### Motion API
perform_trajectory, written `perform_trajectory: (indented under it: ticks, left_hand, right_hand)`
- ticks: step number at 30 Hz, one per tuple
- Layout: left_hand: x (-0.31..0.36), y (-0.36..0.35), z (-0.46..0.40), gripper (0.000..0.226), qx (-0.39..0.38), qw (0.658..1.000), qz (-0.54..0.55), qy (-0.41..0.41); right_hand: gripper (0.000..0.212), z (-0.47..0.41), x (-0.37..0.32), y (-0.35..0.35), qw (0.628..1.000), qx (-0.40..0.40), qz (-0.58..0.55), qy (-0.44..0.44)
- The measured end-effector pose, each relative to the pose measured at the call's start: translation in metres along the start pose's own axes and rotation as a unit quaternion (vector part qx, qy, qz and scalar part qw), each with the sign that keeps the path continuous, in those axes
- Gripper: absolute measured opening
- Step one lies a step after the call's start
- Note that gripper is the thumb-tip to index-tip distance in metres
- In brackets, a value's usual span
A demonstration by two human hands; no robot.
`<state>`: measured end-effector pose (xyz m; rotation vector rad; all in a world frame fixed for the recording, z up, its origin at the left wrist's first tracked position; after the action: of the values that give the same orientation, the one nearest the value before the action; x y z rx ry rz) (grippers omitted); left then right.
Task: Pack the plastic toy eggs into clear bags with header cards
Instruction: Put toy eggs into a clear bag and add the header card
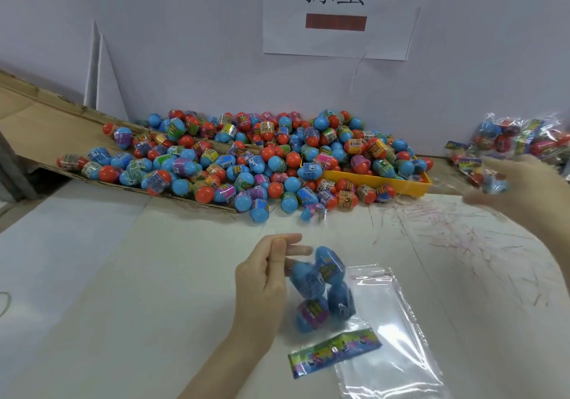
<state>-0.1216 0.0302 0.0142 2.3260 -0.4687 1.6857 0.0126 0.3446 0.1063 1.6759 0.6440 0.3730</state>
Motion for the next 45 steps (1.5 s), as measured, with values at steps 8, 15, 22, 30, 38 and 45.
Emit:
perform_trajectory:
  ticks: [8,15,22,30,38,45]
  left_hand:
    - [-0.007,-0.005,-0.003,0.034,-0.019,0.996,0.064,0.059]
    - [-0.019,-0.009,-0.004,0.034,-0.047,0.989,0.092,0.105]
    - [-0.017,-0.013,-0.003,0.033,-0.067,0.988,0.085,0.111]
    - [-0.016,-0.016,-0.002,0.034,-0.083,0.985,0.097,0.114]
    - [-0.016,-0.021,0.001,0.039,-0.12,0.973,0.129,0.147]
    - [-0.033,-0.015,0.004,0.052,-0.1,0.962,0.142,0.212]
  right_hand:
    - [0.057,0.023,-0.046,-0.001,0.897,-0.069,-0.411,0.148]
    - [0.055,0.052,-0.087,-0.029,0.951,0.112,-0.004,0.288]
    - [0.051,0.094,-0.134,-0.038,0.937,0.1,-0.069,0.327]
    - [0.07,0.091,-0.133,-0.085,0.875,-0.165,-0.416,0.183]
    - [0.024,0.111,-0.143,-0.082,0.747,-0.27,-0.586,0.161]
    - [0.021,0.107,-0.132,-0.084,0.748,-0.251,-0.601,0.128]
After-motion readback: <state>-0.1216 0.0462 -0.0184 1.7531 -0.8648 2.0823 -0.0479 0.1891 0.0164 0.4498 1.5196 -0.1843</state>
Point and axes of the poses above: each hand's wrist, its own z-axis away from the middle knuckle, its own y-axis out of the back of the hand, x = y × z, the point moved 10 cm from there along -z, towards the middle knuckle, and after that the axes turned 4 degrees about z, right-handed, at the moved point
